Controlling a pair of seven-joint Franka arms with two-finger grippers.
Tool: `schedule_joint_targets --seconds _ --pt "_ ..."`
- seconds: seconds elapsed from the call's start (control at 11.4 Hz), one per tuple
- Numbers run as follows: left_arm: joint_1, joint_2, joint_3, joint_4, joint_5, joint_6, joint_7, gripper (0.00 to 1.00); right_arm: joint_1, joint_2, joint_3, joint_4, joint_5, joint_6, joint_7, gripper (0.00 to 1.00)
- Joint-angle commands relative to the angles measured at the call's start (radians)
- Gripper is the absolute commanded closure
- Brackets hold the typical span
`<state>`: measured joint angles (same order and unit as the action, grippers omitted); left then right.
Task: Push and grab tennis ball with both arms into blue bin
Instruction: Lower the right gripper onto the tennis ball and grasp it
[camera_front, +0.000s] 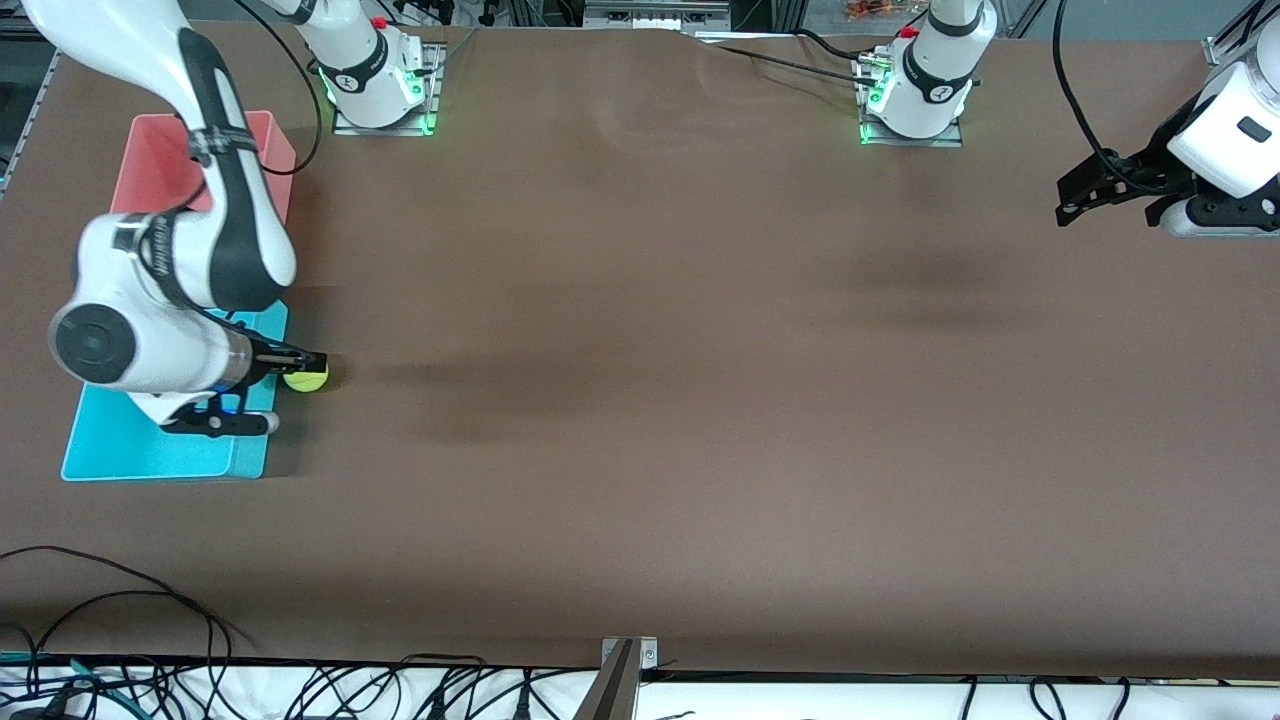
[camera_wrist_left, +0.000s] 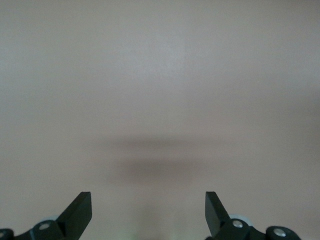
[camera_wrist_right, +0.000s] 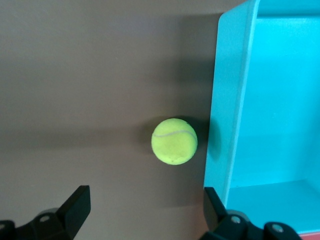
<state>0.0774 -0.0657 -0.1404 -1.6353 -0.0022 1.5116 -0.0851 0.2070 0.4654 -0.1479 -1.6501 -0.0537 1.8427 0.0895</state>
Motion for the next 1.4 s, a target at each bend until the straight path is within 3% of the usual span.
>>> schedule_joint_targets --seconds 0.0,0.44,1.32 --pt "-0.077 0.037 0.123 0.061 -0.021 -0.027 -0.012 0.0 0.023 0.041 -0.007 -0.023 -0.135 0.009 0.015 0.0" --pt "-0.096 0.038 0.13 0.061 -0.015 -0.027 -0.01 0.0 0.075 0.154 -0.007 -0.028 -0.261 0.053 0.134 0.0" --pt "-0.093 0.044 0.131 0.081 -0.012 -0.027 -0.001 0.0 0.109 0.226 -0.007 -0.057 -0.422 0.055 0.183 0.0"
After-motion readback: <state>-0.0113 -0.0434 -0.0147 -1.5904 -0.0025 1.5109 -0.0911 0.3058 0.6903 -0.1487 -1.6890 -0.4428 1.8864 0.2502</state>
